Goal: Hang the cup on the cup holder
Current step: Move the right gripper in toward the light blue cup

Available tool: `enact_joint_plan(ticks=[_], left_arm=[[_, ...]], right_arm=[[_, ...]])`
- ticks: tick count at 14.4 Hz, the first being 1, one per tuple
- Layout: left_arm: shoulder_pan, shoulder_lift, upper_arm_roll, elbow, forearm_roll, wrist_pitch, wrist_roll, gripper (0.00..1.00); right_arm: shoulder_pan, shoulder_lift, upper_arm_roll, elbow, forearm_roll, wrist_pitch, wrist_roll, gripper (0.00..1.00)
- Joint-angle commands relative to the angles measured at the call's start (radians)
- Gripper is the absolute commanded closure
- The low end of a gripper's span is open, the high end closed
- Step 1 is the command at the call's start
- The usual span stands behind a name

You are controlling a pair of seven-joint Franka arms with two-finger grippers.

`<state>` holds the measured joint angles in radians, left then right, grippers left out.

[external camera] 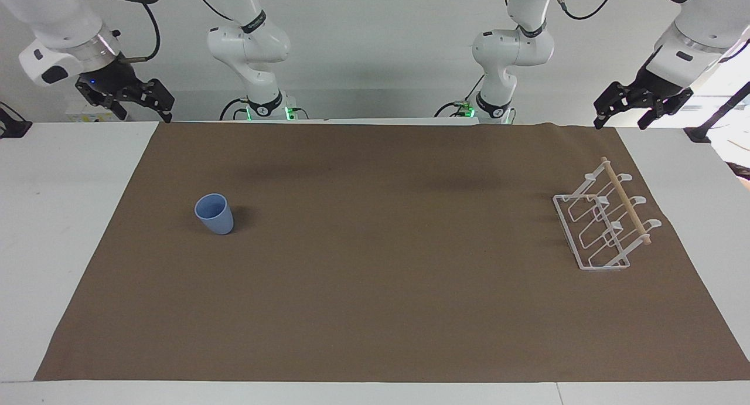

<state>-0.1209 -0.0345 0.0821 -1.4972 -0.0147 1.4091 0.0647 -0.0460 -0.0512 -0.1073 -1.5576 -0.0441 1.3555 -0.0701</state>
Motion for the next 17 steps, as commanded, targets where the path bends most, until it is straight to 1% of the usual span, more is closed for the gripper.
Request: enact_joint_plan(ticks=[1, 11, 12, 13, 16, 17], left_arm=[[0.006, -0.024, -0.001, -0.026, 0.004, -0.001, 0.010, 0.00], [0.007, -0.024, -0.001, -0.029, 0.004, -0.001, 0.010, 0.00], [0.007, -0.024, -0.001, -0.029, 0.004, -0.002, 0.010, 0.00], [0.007, -0.024, -0.001, -0.029, 0.004, -0.001, 0.010, 0.00], [0.007, -0.024, -0.001, -0.029, 0.004, -0.001, 0.010, 0.00], [0.007, -0.024, -0.001, -0.031, 0.004, -0.001, 0.010, 0.00]], right_arm=[[-0.014, -0.010, 0.006, -0.004, -0.003, 0.002, -0.019, 0.00], [0.000, -0.018, 0.015, -0.018, 0.003, 0.013, -0.020, 0.00], [0.000, -0.018, 0.015, -0.028, 0.047, 0.045, -0.039, 0.00], [0.002, -0.022, 0.017, -0.063, 0.071, 0.107, -0.040, 0.00], [0.002, -0.019, 0.017, -0.123, 0.072, 0.145, -0.051, 0.00], [-0.002, -0.016, 0.017, -0.160, 0.072, 0.181, -0.078, 0.00]])
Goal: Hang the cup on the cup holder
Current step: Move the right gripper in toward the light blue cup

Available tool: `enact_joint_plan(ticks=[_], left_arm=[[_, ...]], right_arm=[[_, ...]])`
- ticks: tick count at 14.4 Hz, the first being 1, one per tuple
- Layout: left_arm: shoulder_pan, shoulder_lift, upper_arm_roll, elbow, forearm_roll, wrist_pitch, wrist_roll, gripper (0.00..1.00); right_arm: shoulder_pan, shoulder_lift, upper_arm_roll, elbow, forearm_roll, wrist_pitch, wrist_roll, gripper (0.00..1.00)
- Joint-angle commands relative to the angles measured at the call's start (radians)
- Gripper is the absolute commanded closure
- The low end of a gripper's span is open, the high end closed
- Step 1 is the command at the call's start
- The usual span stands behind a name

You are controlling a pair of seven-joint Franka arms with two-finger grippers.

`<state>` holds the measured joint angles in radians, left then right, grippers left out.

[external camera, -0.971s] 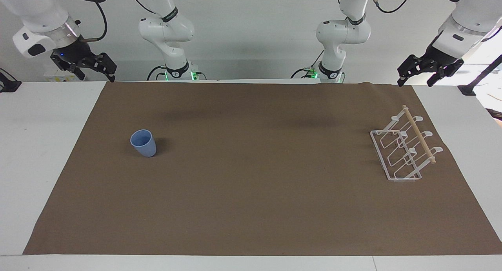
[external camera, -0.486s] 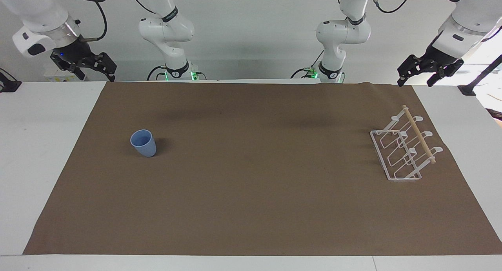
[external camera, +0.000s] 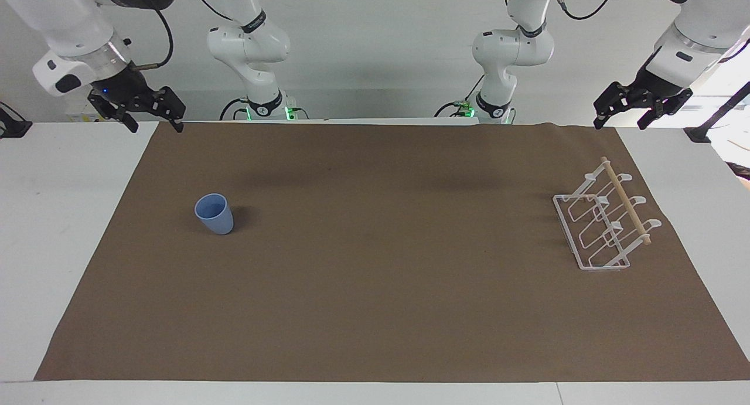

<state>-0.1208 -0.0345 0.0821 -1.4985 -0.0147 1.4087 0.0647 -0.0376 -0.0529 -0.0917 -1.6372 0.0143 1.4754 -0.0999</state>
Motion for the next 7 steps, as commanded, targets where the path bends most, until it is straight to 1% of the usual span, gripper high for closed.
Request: enact_joint_plan(ticks=[1, 3, 7], left_arm=[[0.007, -0.025, -0.001, -0.032, 0.004, 0.000, 0.010, 0.00], [0.009, -0.036, -0.001, -0.046, 0.004, 0.001, 0.010, 0.00], [0.015, -0.038, -0.001, -0.052, 0.004, 0.004, 0.010, 0.00]], right_arm=[[-0.015, -0.015, 0.001, -0.132, 0.012, 0.112, -0.079, 0.00], [-0.016, -0.010, 0.001, -0.214, 0.009, 0.224, -0.092, 0.00], [-0.008, 0.048, 0.001, -0.283, 0.001, 0.365, -0.090, 0.01]])
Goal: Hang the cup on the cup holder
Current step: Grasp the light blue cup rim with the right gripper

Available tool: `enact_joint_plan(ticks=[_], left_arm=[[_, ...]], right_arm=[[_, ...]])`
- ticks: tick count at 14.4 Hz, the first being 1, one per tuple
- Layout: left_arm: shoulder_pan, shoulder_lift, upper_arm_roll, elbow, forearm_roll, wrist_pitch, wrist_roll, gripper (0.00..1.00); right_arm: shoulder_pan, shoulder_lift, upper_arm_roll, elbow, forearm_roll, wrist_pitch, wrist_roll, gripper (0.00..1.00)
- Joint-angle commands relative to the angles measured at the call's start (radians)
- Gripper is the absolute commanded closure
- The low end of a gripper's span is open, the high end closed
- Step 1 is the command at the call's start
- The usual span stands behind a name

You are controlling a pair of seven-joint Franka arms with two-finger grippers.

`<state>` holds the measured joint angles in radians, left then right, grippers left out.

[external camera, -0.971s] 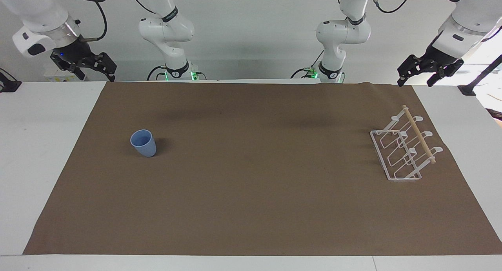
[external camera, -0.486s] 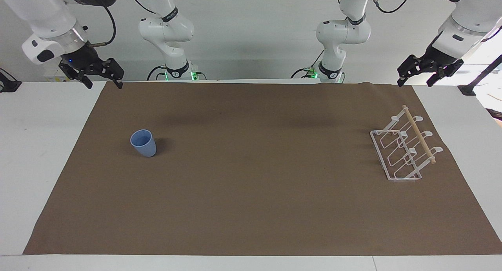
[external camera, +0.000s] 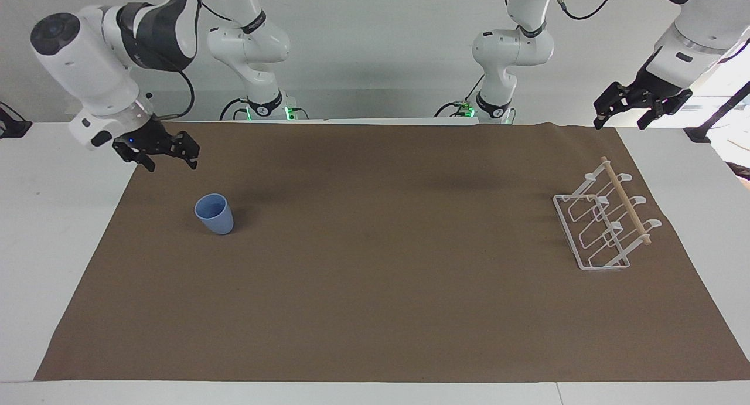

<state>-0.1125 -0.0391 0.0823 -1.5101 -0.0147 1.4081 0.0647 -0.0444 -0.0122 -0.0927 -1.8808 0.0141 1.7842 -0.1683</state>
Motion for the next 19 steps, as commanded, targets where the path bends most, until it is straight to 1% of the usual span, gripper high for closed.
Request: enact_joint_plan(ticks=[1, 3, 6, 8, 10, 11, 13, 14, 15, 19], left_arm=[[0.007, -0.035, -0.001, -0.045, 0.004, 0.003, 0.010, 0.00], [0.007, -0.039, -0.003, -0.048, 0.004, 0.005, 0.009, 0.00], [0.007, -0.041, -0.003, -0.053, 0.004, 0.008, 0.009, 0.00], [0.007, -0.042, -0.003, -0.059, 0.004, 0.008, 0.009, 0.00], [0.007, -0.047, -0.003, -0.065, 0.004, 0.009, -0.002, 0.00], [0.007, -0.047, -0.003, -0.065, 0.004, 0.009, -0.003, 0.00], [0.005, -0.047, -0.003, -0.065, 0.004, 0.011, -0.003, 0.00], [0.005, -0.047, -0.003, -0.064, 0.004, 0.011, -0.002, 0.00], [0.007, -0.047, -0.003, -0.065, 0.004, 0.011, -0.002, 0.00], [0.007, -0.048, -0.001, -0.071, 0.004, 0.012, 0.000, 0.00]], right_arm=[[-0.002, 0.015, 0.002, -0.063, 0.001, 0.092, -0.023, 0.01], [-0.002, 0.018, 0.002, -0.121, 0.001, 0.165, -0.049, 0.02], [-0.002, 0.017, 0.002, -0.216, 0.001, 0.271, -0.068, 0.08], [-0.008, 0.012, 0.002, -0.259, 0.001, 0.305, -0.086, 0.12], [-0.009, 0.021, 0.002, -0.267, 0.001, 0.337, -0.091, 0.16], [-0.009, 0.032, 0.002, -0.267, 0.001, 0.345, -0.092, 0.20], [-0.014, 0.055, 0.002, -0.267, 0.001, 0.369, -0.115, 0.25], [-0.014, 0.067, 0.002, -0.267, 0.001, 0.391, -0.117, 0.26], [-0.014, 0.072, 0.002, -0.267, 0.001, 0.403, -0.115, 0.30], [-0.014, 0.095, 0.002, -0.267, 0.001, 0.411, -0.115, 0.40]])
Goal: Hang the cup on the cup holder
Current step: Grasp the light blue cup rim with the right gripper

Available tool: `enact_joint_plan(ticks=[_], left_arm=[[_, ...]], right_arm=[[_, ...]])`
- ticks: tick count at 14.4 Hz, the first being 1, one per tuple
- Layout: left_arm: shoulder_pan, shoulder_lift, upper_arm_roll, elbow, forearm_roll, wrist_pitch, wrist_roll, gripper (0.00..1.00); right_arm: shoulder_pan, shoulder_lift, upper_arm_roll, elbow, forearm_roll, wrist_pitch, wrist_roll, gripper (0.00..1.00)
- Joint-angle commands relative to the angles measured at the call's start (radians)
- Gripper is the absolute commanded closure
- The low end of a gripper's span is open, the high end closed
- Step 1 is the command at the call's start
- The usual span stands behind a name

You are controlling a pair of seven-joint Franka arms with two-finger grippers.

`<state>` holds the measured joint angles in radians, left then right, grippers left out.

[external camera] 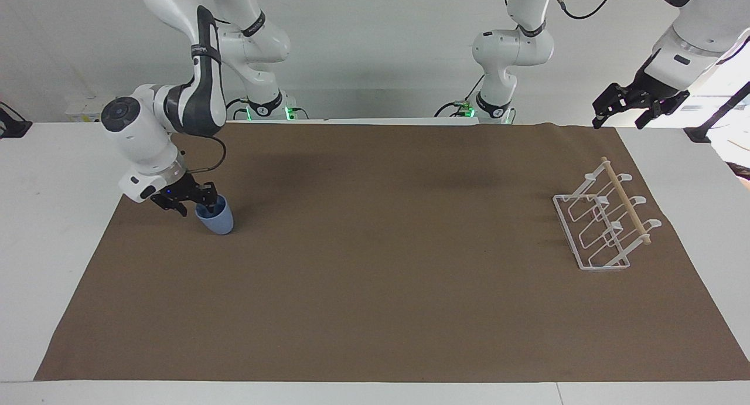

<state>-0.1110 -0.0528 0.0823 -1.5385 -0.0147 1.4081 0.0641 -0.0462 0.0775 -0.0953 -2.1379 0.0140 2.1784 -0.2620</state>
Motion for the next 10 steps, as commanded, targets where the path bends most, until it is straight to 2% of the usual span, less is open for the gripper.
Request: enact_joint_plan(ticks=[1, 4, 10], left_arm=[[0.005, -0.036, -0.003, -0.043, 0.004, 0.012, 0.000, 0.00], [0.005, -0.036, -0.003, -0.045, 0.004, 0.012, -0.001, 0.00], [0.005, -0.048, -0.003, -0.069, 0.004, 0.012, -0.010, 0.00]], right_arm=[[-0.012, 0.005, 0.005, -0.010, 0.001, 0.017, -0.022, 0.44], [-0.014, 0.010, 0.005, -0.016, 0.003, 0.020, -0.022, 0.50], [-0.012, 0.010, 0.005, -0.014, 0.003, 0.015, -0.019, 0.74]])
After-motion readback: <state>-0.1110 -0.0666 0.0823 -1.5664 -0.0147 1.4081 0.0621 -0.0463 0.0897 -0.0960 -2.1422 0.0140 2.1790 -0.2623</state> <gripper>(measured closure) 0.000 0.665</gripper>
